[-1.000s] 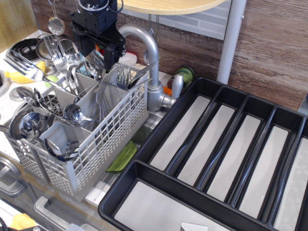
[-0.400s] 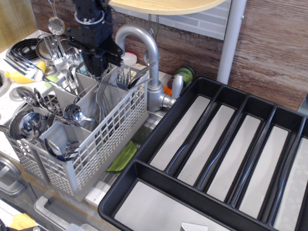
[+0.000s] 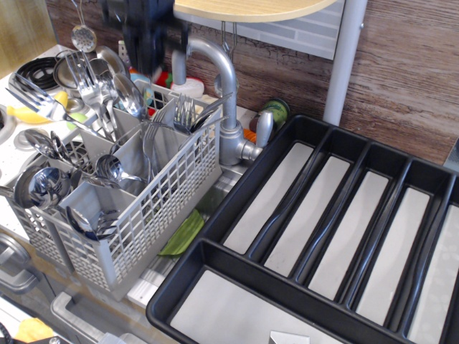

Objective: Put fork from basket to tray

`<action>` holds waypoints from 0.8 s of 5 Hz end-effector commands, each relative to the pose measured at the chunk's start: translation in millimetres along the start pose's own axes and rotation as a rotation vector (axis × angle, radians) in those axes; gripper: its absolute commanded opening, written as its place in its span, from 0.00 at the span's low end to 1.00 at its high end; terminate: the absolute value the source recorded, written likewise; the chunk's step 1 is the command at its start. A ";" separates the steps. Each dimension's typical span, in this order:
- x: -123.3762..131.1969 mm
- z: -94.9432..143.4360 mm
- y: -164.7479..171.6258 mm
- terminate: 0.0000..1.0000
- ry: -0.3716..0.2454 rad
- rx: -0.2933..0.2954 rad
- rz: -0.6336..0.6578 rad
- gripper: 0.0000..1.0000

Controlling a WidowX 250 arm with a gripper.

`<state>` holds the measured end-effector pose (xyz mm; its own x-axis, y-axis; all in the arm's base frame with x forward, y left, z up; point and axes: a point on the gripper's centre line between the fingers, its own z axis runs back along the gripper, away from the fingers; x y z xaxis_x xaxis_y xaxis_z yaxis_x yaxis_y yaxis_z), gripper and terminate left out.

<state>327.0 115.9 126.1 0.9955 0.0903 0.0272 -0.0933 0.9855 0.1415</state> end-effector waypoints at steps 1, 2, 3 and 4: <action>0.0 76.1 -14.7 0.00 0.043 0.052 0.077 0.00; -10.8 111.3 -41.9 0.00 0.161 -0.018 0.179 0.00; -18.6 135.2 -78.9 0.00 0.222 -0.069 0.322 0.00; -18.5 131.3 -114.0 0.00 0.304 -0.233 0.521 0.00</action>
<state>321.9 -26.7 219.4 0.7417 0.5882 -0.3222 -0.6327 0.7731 -0.0450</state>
